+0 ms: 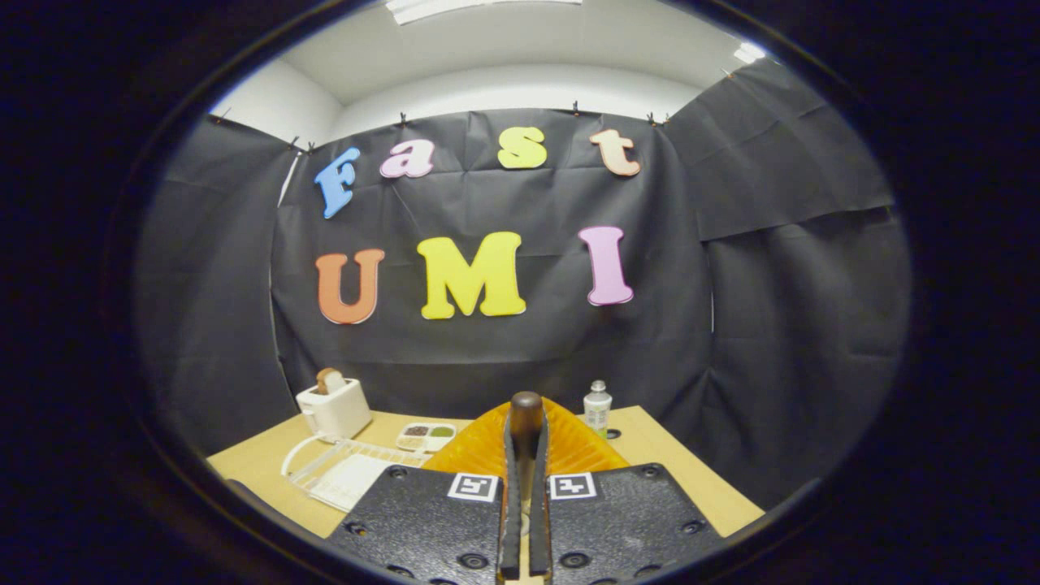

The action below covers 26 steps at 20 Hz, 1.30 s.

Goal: Take the plate from the dish rack, then take the spoon from the basket and place it into the plate.

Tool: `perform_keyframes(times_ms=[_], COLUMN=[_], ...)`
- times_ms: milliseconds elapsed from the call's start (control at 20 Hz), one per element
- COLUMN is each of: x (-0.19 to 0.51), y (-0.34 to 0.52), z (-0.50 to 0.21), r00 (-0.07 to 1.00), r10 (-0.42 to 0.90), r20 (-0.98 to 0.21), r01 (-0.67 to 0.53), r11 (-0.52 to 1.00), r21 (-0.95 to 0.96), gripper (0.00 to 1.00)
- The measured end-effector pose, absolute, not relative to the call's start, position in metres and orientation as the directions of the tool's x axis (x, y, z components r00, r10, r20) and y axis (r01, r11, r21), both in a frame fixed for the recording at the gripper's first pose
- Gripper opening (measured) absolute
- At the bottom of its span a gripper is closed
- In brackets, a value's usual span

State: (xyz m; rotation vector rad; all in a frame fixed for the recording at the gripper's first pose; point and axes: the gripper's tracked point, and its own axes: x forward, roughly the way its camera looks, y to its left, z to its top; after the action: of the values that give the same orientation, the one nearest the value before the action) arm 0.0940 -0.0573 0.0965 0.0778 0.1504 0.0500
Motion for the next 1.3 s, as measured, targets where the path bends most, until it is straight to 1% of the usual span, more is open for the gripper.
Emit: perform_keyframes(times_ms=[300,450,650,1000,1200,1300], x=[0.058,0.047,0.044,0.054,0.059,0.062], y=[-0.019,0.006,0.032,0.066,0.067,0.068], z=[0.077,0.048,0.003,-0.065,-0.1,-0.106], r00=[0.977,0.963,0.943,0.924,0.909,0.905], r10=[0.134,0.186,0.229,0.264,0.265,0.274], r20=[-0.166,-0.195,-0.24,-0.275,-0.323,-0.325], r01=[-0.12,-0.163,-0.187,-0.196,-0.169,-0.165], r11=[0.988,0.978,0.964,0.948,0.94,0.931], r21=[0.095,0.128,0.187,0.25,0.296,0.327], gripper=[0.09,0.09,0.1,0.09,0.09,0.1])
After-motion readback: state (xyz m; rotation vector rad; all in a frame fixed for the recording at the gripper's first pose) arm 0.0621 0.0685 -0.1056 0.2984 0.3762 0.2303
